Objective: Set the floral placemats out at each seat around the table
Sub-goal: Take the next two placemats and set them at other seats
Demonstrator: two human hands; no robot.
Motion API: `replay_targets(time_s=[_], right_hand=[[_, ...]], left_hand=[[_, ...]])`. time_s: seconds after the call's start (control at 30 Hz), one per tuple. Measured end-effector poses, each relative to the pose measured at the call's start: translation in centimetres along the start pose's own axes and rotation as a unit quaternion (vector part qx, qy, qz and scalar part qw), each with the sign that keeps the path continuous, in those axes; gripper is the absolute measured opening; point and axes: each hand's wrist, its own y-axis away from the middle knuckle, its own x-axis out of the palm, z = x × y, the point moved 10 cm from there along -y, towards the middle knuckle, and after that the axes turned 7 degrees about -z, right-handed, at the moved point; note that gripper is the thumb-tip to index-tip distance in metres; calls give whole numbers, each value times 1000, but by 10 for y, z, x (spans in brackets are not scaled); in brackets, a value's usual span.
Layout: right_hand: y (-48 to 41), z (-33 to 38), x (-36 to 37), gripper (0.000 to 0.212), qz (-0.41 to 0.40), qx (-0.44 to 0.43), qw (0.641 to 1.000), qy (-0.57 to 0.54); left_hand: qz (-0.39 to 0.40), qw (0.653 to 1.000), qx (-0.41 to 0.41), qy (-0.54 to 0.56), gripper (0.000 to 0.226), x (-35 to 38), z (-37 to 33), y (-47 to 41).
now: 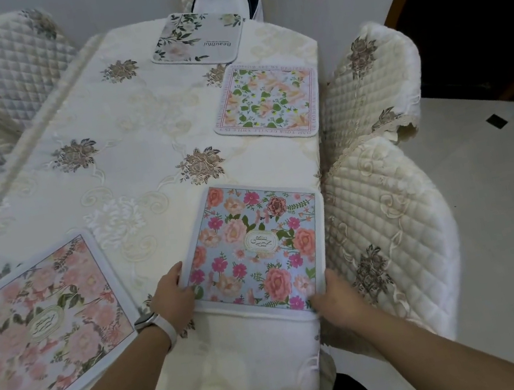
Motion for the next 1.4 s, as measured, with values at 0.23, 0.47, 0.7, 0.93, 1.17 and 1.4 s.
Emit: replay_targets(time_s=[0.23, 0.47, 0.7, 0.93, 1.17, 1.4], right_hand=[[6, 0, 12, 48, 6, -3, 1000, 26], [19, -7, 16, 59, -32, -40, 998, 40], [41, 13, 13, 96, -57, -93, 983, 149], [43, 9, 13, 84, -84, -123, 976, 159], [45, 11, 10, 87, -90, -134, 973, 165], [44, 10, 12, 86, -92, -134, 970, 183]], left_hand=[[8, 999, 10, -38, 64, -8, 12, 3], [48, 967, 131, -212, 92, -5, -1, 13], [67, 947, 185, -253, 104, 0, 5, 16], [45, 952, 205, -220, 95, -4, -2, 16], [38, 963, 188, -189, 87, -2, 5, 18], [33, 964, 181, -192, 86, -2, 6, 18]])
